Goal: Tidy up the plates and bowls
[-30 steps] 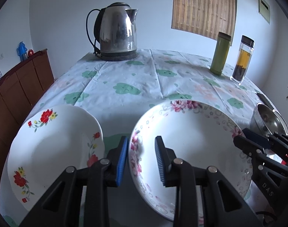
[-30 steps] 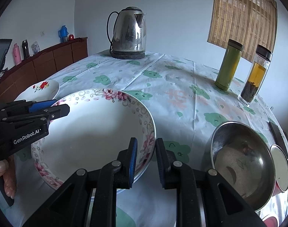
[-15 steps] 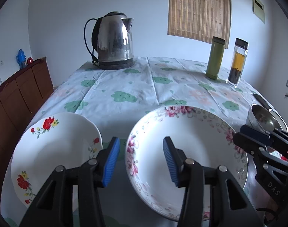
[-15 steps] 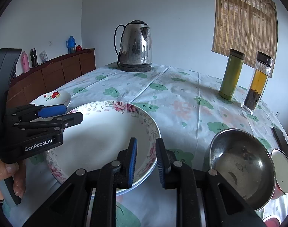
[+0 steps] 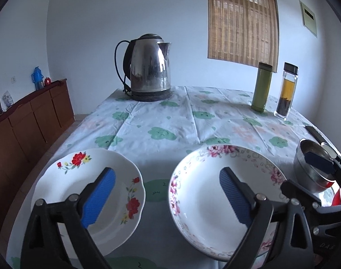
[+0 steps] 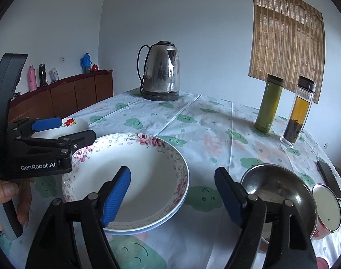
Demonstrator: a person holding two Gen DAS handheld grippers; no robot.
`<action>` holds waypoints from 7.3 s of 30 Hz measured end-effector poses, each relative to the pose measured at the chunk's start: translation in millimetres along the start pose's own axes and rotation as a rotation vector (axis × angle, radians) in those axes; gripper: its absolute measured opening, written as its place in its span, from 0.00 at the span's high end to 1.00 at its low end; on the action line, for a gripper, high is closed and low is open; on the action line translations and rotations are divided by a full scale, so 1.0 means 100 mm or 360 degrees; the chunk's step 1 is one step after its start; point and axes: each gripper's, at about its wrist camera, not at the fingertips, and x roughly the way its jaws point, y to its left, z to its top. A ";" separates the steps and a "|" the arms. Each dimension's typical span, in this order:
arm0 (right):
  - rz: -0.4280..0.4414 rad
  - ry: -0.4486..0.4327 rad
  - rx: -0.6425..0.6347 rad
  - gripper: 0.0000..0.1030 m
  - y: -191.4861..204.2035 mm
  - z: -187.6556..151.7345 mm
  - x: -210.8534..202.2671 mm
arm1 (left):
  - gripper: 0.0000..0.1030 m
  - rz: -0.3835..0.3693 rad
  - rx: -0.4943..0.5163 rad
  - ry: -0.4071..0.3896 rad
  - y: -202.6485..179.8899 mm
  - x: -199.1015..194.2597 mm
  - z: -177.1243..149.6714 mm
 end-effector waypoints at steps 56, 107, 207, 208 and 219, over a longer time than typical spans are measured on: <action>0.0257 0.0544 -0.0222 0.65 1.74 0.53 1.21 | 0.46 0.0186 -0.0464 0.0436 1.71 0.33 -0.29; 0.0414 0.0392 -0.0032 0.73 1.56 0.53 1.01 | 0.57 0.0240 -0.0492 0.0290 1.72 0.18 -0.26; 0.0267 0.0211 0.0284 0.75 0.31 0.27 0.06 | 0.75 -0.0089 -0.0163 0.0067 0.48 -0.20 0.16; 0.0262 0.0210 0.0290 0.75 0.28 0.26 0.06 | 0.75 -0.0090 -0.0157 0.0070 0.46 -0.19 0.17; 0.0199 0.0206 0.0363 0.75 -0.02 0.21 0.03 | 0.75 -0.0125 -0.0120 0.0092 0.14 -0.08 0.24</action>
